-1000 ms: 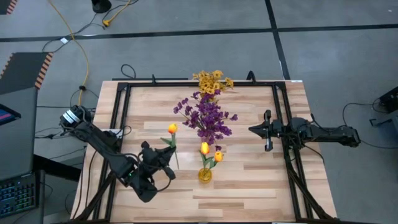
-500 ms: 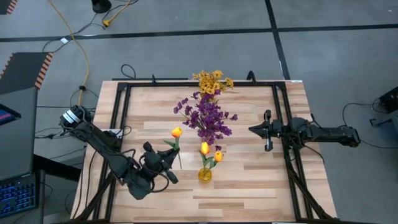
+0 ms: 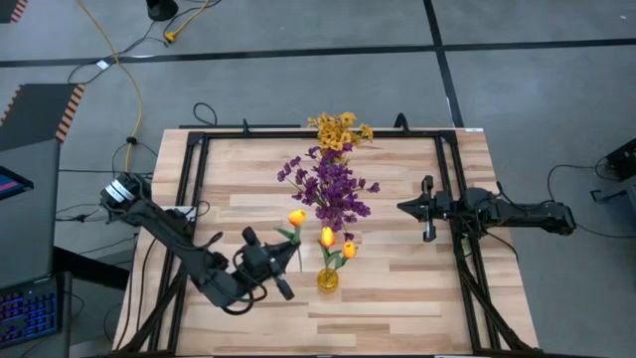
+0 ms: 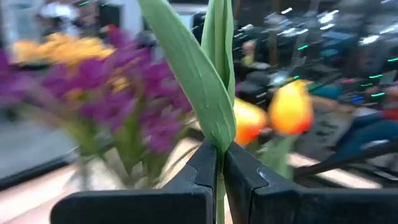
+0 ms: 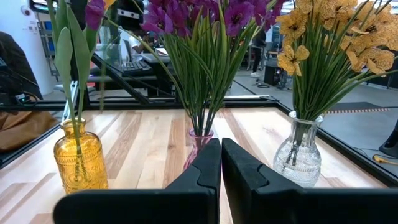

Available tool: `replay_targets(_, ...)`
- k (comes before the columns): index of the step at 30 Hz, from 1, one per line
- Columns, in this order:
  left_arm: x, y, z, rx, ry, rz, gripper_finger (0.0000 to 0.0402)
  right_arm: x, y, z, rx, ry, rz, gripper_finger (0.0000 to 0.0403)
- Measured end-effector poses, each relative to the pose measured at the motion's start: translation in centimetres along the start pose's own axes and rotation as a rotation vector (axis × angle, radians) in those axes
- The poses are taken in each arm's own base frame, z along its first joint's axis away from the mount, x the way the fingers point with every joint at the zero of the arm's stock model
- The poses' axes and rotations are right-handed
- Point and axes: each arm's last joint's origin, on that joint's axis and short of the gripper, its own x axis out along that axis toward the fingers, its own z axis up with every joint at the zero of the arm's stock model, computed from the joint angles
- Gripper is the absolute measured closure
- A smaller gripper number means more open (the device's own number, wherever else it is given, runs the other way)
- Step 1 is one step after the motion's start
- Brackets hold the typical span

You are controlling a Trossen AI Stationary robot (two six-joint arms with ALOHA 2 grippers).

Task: Sort flowers into vase by color
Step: Put the yellow tulip into the yellow vase

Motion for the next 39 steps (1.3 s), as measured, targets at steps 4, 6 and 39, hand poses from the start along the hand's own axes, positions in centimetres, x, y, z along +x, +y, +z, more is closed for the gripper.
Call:
replay_targets(4,0.9,-0.7,0.7,0.008,-0.077,-0.158,0.0401,0.0,0.0,0.0,0.0,0.0,0.0,0.036)
replay_targets(6,1.3,-0.9,0.8,0.019,-0.118,-0.23,0.0401,0.0,0.0,0.0,0.0,0.0,0.0,0.036)
replay_targets(39,4.7,-0.4,-0.5,0.15,-0.066,-0.541,0.0401,0.0,0.0,0.0,0.0,0.0,-0.001,0.036)
